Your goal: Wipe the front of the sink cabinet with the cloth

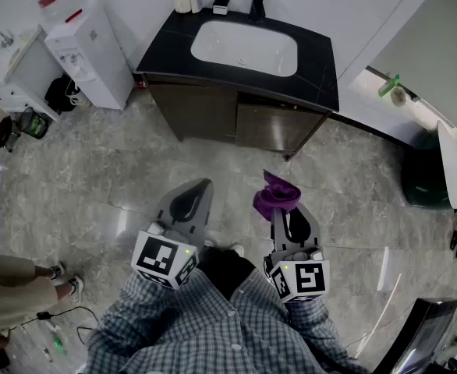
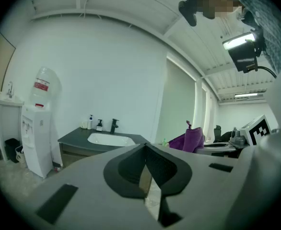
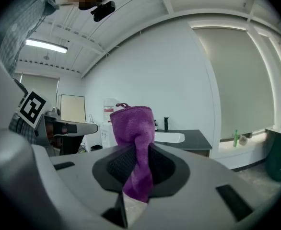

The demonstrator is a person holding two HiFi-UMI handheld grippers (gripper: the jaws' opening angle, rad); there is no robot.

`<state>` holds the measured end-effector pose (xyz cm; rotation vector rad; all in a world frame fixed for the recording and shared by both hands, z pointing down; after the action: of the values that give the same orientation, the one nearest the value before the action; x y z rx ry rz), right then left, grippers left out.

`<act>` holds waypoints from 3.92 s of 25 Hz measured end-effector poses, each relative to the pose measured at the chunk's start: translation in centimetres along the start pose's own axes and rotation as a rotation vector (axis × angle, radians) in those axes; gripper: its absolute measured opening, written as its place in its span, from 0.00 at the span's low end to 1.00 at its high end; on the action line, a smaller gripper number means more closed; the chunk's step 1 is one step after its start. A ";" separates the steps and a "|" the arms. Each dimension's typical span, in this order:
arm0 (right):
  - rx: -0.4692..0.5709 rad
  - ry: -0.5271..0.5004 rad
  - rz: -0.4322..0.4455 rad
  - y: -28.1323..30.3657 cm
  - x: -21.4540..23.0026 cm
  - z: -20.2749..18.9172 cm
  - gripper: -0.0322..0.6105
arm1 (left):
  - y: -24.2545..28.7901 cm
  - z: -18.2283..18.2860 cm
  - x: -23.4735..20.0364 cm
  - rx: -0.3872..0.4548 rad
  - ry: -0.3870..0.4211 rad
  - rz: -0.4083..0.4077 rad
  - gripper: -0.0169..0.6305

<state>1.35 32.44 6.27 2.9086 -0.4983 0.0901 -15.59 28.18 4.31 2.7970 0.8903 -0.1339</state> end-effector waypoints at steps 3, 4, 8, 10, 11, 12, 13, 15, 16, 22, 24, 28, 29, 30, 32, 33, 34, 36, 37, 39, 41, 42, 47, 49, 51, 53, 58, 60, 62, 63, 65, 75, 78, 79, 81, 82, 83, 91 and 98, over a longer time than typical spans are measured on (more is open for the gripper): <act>0.001 0.001 0.000 -0.2 -0.1 0.2 0.16 | -0.2 0.1 0.1 -0.002 -0.001 0.002 0.04; 0.001 0.002 0.000 -0.3 -0.1 0.2 0.16 | -0.2 0.2 0.2 -0.001 0.000 0.002 0.04; -0.001 0.004 -0.003 -0.4 -0.1 0.3 0.16 | -0.4 0.3 0.2 -0.001 0.000 0.005 0.04; -0.005 0.001 -0.002 -0.4 0.0 0.2 0.16 | -0.4 0.2 0.2 0.000 0.000 0.005 0.04; -0.009 -0.003 -0.002 -0.4 0.0 0.1 0.16 | -0.4 0.2 0.2 0.000 0.000 0.005 0.04; -0.011 -0.004 -0.002 -0.4 0.0 0.1 0.16 | -0.4 0.1 0.2 0.000 0.000 0.005 0.04; -0.006 0.000 -0.002 -0.5 0.0 0.1 0.16 | -0.4 0.1 0.2 0.000 0.001 0.006 0.04; 0.008 0.010 -0.004 -0.6 0.0 0.1 0.16 | -0.5 0.1 0.2 0.000 0.000 0.009 0.04; 0.011 0.011 -0.005 -0.6 0.1 0.1 0.16 | -0.5 0.0 0.3 0.000 0.000 0.011 0.04; 0.003 0.007 -0.010 -1.2 1.8 -0.7 0.16 | 0.3 -0.4 1.0 0.004 0.011 0.028 0.04; 0.014 0.027 -0.011 -1.5 2.2 -0.7 0.16 | 0.3 -0.3 1.3 0.004 0.019 0.033 0.04; 0.017 0.030 0.010 -2.0 2.7 -0.3 0.17 | 0.3 -0.3 2.4 -0.005 0.017 0.049 0.04; 0.020 0.030 0.013 -2.0 3.0 -0.2 0.16 | 0.6 -0.3 2.7 -0.003 0.016 0.053 0.04; 0.022 0.029 0.015 -1.9 3.3 -0.2 0.16 | 0.8 -0.4 3.0 -0.002 0.015 0.057 0.04; 0.023 0.024 0.019 -2.1 3.9 -0.3 0.17 | 1.1 -0.6 3.6 0.001 0.016 0.062 0.04; 0.023 0.027 0.023 -2.2 4.1 -0.4 0.16 | 1.2 -0.8 3.9 0.001 0.017 0.064 0.04; 0.022 0.036 0.026 -2.3 4.4 -0.6 0.16 | 1.3 -1.0 4.1 0.000 0.018 0.066 0.04; 0.016 0.063 0.024 -2.3 5.1 -1.0 0.16 | 1.6 -1.2 4.6 -0.008 0.022 0.062 0.04; 0.012 0.072 0.018 -2.3 5.4 -1.2 0.16 | 1.8 -1.4 4.7 -0.015 0.025 0.057 0.04; 0.004 0.079 0.004 -2.2 5.9 -1.4 0.16 | 2.4 -1.5 4.8 -0.025 0.034 0.047 0.04; -0.001 0.075 -0.007 -1.8 6.5 -1.6 0.16 | 3.3 -1.6 4.5 -0.026 0.037 0.040 0.04; -0.004 0.069 -0.010 -1.4 6.8 -1.7 0.16 | 3.9 -1.7 4.3 -0.026 0.038 0.036 0.04; -0.019 0.053 -0.028 2.2 8.3 -1.4 0.16 | 8.1 -1.3 1.9 -0.028 0.033 0.010 0.04; -0.021 0.065 -0.034 4.4 8.9 -1.1 0.16 | 10.0 -0.9 0.6 -0.031 0.032 -0.003 0.04; -0.022 0.070 -0.039 6.7 9.3 -0.8 0.16 | 11.9 -0.5 -0.8 -0.035 0.033 -0.014 0.04; -0.021 0.071 -0.046 9.1 9.7 -0.4 0.17 | 13.7 0.0 -2.4 -0.038 0.036 -0.026 0.04; -0.046 0.097 -0.081 14.3 10.4 -0.7 0.16 | 17.3 0.3 -6.5 -0.055 0.040 -0.043 0.04; -0.064 0.106 -0.093 16.1 10.7 -1.3 0.16 | 18.6 -0.2 -8.2 -0.067 0.039 -0.041 0.04; -0.079 0.109 -0.091 18.1 11.0 -2.1 0.16 | 20.0 -0.8 -9.9 -0.084 0.032 -0.029 0.04; -0.086 0.109 -0.087 19.1 11.3 -2.5 0.16 | 20.7 -1.2 -10.6 -0.093 0.025 -0.023 0.04; -0.105 0.106 -0.078 20.7 12.0 -3.5 0.16 | 21.9 -2.4 -11.5 -0.113 0.002 -0.018 0.04; -0.166 0.134 0.029 29.4 13.6 -12.0 0.16 | 26.0 -8.3 -14.4 -0.125 -0.026 0.050 0.04; -0.172 0.131 0.061 32.3 13.6 -15.0 0.16 | 27.0 -11.1 -14.8 -0.134 -0.074 0.055 0.04; -0.177 0.133 0.071 33.1 13.5 -16.0 0.16 | 27.2 -12.1 -14.9 -0.140 -0.088 0.056 0.04; -0.188 0.132 0.090 34.3 13.6 -17.6 0.17 | 27.6 -14.0 -15.0 -0.153 -0.108 0.064 0.04; -0.192 0.130 0.099 34.9 13.6 -18.2 0.16 | 27.8 -14.8 -15.1 -0.156 -0.120 0.071 0.04; -0.197 0.127 0.106 35.4 13.7 -18.9 0.16 | 28.0 -15.4 -15.2 -0.159 -0.131 0.079 0.04; -0.216 0.131 0.144 40.8 12.8 -22.2 0.16 | 28.1 -18.5 -18.3 -0.181 -0.145 0.138 0.04; -0.217 0.136 0.179 44.9 12.9 -23.5 0.17 | 28.0 -19.8 -20.3 -0.188 -0.136 0.200 0.04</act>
<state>-2.20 -8.65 38.39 2.6212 -0.6961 0.2419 -15.43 -1.23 31.19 2.6454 0.5570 -0.1957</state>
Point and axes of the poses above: the fingertips, and each gripper's own axes: y forward along the fingers, x to its right, z out of its top, the point moved 3 cm from there along -y, backward along the fingers, and after that the axes turned 4 degrees about z, right-handed, at the moved point
